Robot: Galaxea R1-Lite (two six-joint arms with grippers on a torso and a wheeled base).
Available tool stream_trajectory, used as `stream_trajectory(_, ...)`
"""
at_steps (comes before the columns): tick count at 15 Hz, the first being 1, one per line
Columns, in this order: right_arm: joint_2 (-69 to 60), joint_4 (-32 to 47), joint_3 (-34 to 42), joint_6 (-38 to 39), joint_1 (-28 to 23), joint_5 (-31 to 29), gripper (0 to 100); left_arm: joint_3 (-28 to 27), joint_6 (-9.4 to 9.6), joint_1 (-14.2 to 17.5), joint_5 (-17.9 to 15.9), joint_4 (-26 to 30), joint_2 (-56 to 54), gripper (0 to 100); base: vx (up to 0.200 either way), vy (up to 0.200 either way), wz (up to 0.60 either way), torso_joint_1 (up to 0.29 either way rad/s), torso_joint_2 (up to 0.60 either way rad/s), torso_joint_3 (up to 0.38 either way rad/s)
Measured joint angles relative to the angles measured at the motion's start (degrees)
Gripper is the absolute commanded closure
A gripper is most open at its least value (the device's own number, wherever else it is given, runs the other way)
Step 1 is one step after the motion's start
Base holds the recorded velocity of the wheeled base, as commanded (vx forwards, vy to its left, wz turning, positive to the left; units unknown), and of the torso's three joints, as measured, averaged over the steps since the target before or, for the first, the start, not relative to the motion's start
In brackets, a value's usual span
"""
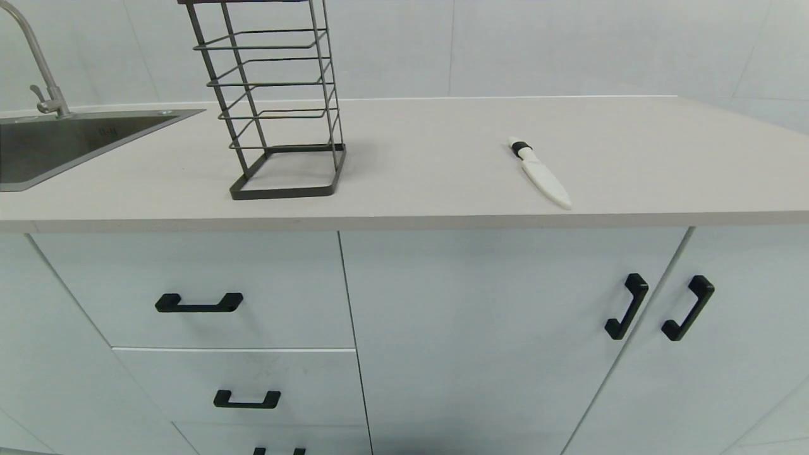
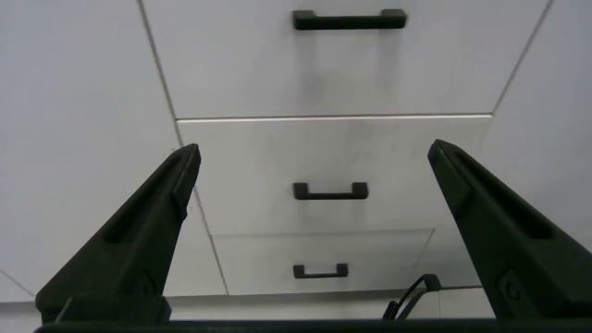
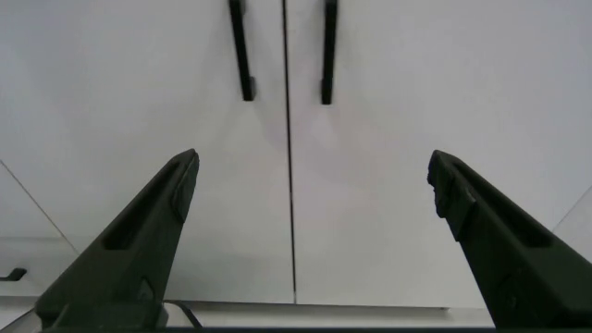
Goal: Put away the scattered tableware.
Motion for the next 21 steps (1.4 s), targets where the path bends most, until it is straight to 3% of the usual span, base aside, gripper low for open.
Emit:
stream_trajectory(11,0.0,0.06,0.0,0.0,-0.05,0.02,0,0.0,0.0,0.0,0.1,0.05,0.0,0,0.018,0.0,0.0,0.009,-0.01,-0.002)
stream_trajectory(16,0.0,0.05,0.0,0.0,-0.05,0.04,0,0.0,0.0,-0.02,0.13,0.05,0.0,0,0.0,0.0,0.0,0.228,-0.13,-0.131)
stream_trajectory(21,0.0,0.0,0.0,0.0,-0.05,0.04,0,0.0,0.0,-0.02,0.11,0.0,0.0,0,0.0,0.0,0.0,0.222,-0.62,-0.21)
